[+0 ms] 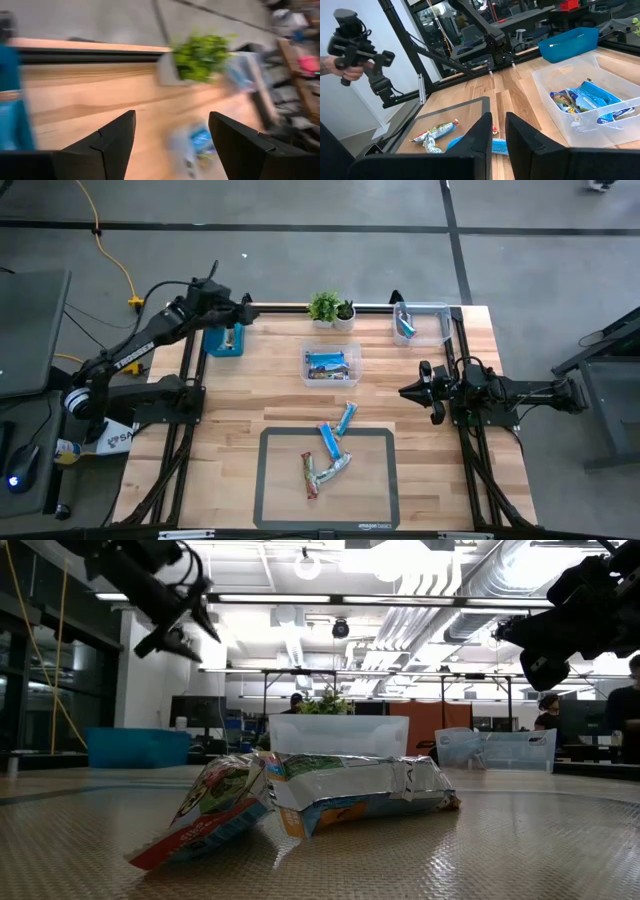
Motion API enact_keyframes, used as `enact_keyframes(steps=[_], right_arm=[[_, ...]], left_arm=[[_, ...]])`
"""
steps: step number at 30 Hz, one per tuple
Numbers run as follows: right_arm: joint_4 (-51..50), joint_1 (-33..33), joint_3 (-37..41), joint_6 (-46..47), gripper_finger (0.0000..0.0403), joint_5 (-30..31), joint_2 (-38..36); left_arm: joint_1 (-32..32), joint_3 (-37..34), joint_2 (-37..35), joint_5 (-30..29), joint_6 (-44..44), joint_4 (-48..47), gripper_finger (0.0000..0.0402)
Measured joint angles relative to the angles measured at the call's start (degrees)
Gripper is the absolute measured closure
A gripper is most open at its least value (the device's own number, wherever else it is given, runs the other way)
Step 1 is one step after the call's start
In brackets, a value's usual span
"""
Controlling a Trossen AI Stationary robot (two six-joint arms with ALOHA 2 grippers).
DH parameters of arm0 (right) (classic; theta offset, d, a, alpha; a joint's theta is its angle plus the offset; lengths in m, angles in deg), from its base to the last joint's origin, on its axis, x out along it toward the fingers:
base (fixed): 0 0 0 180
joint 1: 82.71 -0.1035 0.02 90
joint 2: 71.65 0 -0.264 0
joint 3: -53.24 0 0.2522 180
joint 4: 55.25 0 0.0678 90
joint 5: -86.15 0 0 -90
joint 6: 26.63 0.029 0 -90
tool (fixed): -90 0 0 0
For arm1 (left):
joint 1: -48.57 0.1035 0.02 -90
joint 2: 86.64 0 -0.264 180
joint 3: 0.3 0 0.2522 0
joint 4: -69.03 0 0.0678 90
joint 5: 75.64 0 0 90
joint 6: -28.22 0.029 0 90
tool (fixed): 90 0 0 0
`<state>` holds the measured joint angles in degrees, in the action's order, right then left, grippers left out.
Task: Pick and place Granola Bars by type
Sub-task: Put the orange granola bar in the blue bin
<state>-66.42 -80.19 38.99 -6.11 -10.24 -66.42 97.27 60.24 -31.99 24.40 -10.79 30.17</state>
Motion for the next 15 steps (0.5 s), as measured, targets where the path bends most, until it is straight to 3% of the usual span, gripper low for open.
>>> enact_keyframes(steps=[3, 15], right_arm=[[0.0, 0.0, 0.0, 0.0, 0.0367, 0.0, 0.0], [0.0, 0.0, -0.01, 0.0, 0.0365, 0.0, 0.0]], left_arm=[[-0.83, 0.0, -1.96, 3.28, -0.2, 2.3, 0.0153], [-12.41, 0.0, -5.46, 1.32, -2.18, 3.21, 0.0153]])
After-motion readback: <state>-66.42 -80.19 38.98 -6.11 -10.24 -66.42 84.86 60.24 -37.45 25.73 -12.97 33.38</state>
